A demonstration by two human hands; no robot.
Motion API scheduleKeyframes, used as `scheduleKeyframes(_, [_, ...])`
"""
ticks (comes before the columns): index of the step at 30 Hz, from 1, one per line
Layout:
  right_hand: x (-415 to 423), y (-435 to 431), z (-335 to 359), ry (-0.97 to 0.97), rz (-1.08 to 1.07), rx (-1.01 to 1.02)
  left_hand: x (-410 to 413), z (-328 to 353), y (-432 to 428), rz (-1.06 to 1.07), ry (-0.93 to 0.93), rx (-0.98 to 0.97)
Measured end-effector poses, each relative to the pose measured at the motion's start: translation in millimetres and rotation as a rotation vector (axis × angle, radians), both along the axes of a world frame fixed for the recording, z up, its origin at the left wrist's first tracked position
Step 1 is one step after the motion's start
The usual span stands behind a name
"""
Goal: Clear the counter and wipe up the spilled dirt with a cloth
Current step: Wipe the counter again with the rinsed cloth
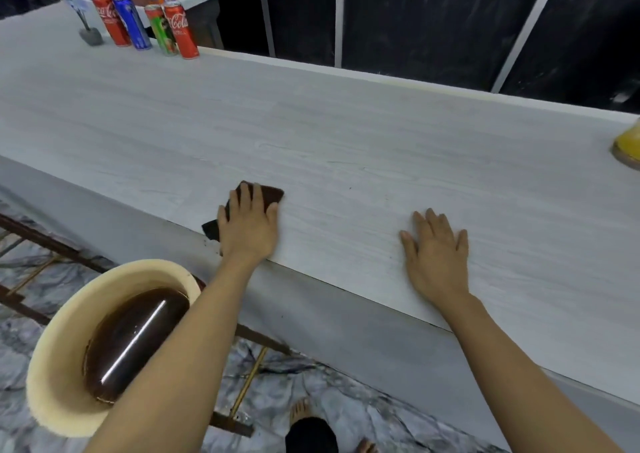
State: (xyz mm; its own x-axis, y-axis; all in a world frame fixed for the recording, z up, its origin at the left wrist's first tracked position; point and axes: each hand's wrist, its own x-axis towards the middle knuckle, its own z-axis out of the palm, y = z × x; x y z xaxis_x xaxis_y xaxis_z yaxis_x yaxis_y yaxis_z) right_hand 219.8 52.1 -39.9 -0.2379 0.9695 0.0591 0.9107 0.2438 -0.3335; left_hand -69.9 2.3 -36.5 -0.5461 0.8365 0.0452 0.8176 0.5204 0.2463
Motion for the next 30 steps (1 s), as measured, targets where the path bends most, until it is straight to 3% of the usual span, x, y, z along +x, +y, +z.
scheduleKeyframes(4, [8,11,5,0.145,-0.049,0.054,120,-2,-25,-0.463,0.010,-0.020])
scheduleKeyframes(7, [16,27,5,0.181,-0.104,0.084,110,1,-34,-0.724,0.021,-0.033])
scheduleKeyframes(9, [15,38,4,0.172,-0.122,0.082,53,1,-12,-0.619,0.023,-0.006])
scheduleKeyframes(11, [10,47,2,0.150,-0.120,0.076,-9,2,28,-0.378,0.015,-0.019])
scheduleKeyframes(14, [1,59,2,0.136,-0.139,0.075,-16,4,93,-0.229,0.020,-0.034])
scheduleKeyframes(16, [-3,71,5,0.155,-0.164,0.081,37,1,112,-0.410,0.006,-0.016])
scheduleKeyframes(18, [-5,83,9,0.168,-0.186,0.085,88,0,89,-0.722,0.005,-0.004])
scheduleKeyframes(21, [-4,101,13,0.156,-0.216,0.077,76,5,46,-1.053,0.012,-0.030])
scheduleKeyframes(23, [-4,111,12,0.124,-0.216,0.065,25,1,68,-0.954,0.045,-0.003])
scheduleKeyframes(27, [-4,128,11,0.077,-0.233,0.079,-31,2,188,-0.484,0.020,-0.020])
scheduleKeyframes(30, [-6,138,10,0.073,-0.278,0.066,26,1,218,-0.566,-0.010,-0.037])
